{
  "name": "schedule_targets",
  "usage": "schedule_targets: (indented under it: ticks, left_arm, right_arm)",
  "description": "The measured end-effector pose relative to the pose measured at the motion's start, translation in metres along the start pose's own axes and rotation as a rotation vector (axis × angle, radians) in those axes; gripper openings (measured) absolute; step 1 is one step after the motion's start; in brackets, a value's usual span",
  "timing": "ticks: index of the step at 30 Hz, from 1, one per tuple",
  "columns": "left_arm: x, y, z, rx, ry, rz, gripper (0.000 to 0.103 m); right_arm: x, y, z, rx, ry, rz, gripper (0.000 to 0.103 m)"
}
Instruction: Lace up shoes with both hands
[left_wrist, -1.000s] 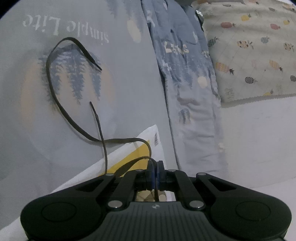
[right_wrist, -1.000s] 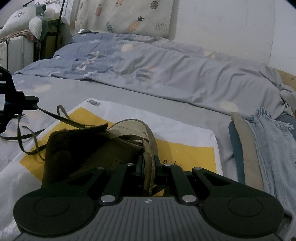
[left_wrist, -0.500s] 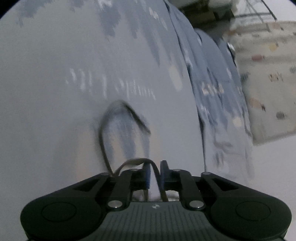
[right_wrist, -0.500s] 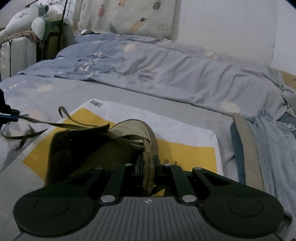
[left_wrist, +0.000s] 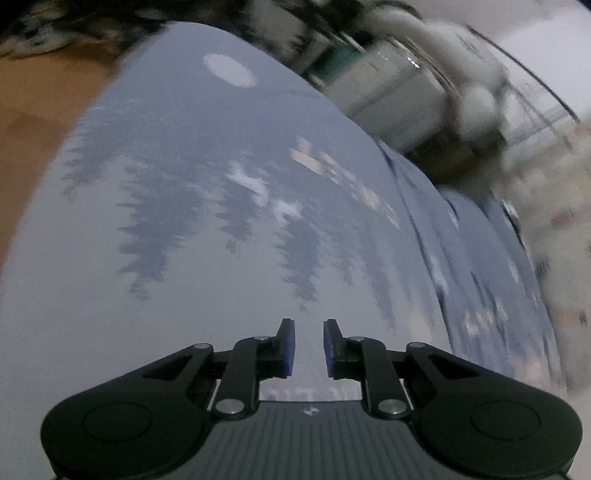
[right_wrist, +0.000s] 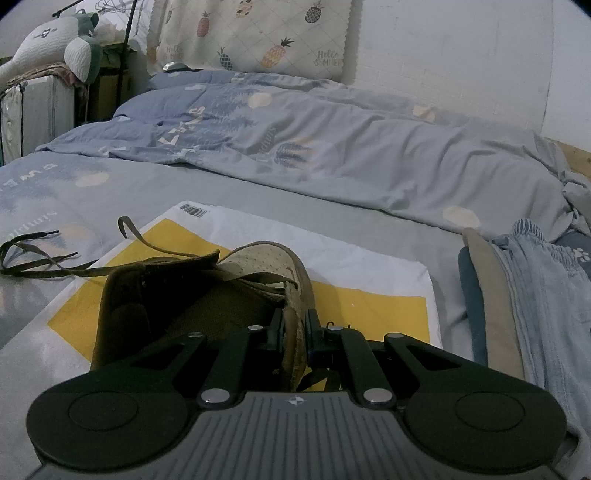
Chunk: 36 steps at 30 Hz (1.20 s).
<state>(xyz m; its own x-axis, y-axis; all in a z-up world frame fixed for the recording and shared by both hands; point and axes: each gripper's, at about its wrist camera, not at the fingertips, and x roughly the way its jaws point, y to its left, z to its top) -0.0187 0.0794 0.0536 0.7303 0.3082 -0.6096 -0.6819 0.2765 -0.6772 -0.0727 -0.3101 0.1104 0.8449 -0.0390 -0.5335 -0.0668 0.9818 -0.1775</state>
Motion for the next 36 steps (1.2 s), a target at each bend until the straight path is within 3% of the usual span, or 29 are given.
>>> schedule_targets:
  ticks: [3, 7, 8, 12, 17, 20, 23, 26, 32, 36]
  left_arm:
    - [0.016, -0.019, -0.014, 0.138, 0.140, -0.082, 0.018]
    - [0.033, -0.040, -0.050, 0.224, 0.398, -0.235, 0.035]
    - [0.037, -0.045, -0.061, 0.243, 0.466, -0.269, 0.035]
    - [0.045, -0.049, -0.088, 0.263, 0.595, -0.272, 0.042]
    - [0.048, -0.053, -0.083, 0.298, 0.517, -0.263, 0.043]
    - [0.041, -0.059, -0.067, 0.289, 0.419, -0.330, 0.043]
    - [0.031, -0.078, -0.058, 0.438, 0.284, -0.329, 0.043]
    - [0.034, -0.095, -0.061, 0.669, 0.223, -0.257, 0.043]
    - [0.047, -0.101, -0.091, 1.010, 0.213, -0.133, 0.040]
    - [0.051, -0.095, -0.101, 1.087, 0.219, -0.095, 0.040]
  right_arm:
    - [0.001, -0.001, -0.002, -0.004, -0.002, -0.001, 0.007]
    - [0.001, 0.001, -0.002, -0.006, -0.003, -0.003, 0.007]
    - [0.001, 0.001, -0.002, -0.006, -0.003, -0.003, 0.007]
    - [0.001, 0.001, -0.002, -0.006, 0.000, -0.002, 0.007]
    - [-0.001, 0.001, -0.001, 0.000, -0.003, 0.002, 0.007]
    - [-0.001, -0.002, -0.001, 0.005, -0.008, 0.005, 0.007]
    - [-0.002, -0.004, 0.001, 0.016, -0.012, 0.015, 0.007]
    - [-0.005, -0.004, 0.001, 0.022, -0.021, 0.021, 0.007]
    - [-0.009, -0.005, 0.005, 0.029, -0.039, 0.034, 0.007]
    - [-0.011, -0.006, 0.006, 0.036, -0.046, 0.037, 0.007]
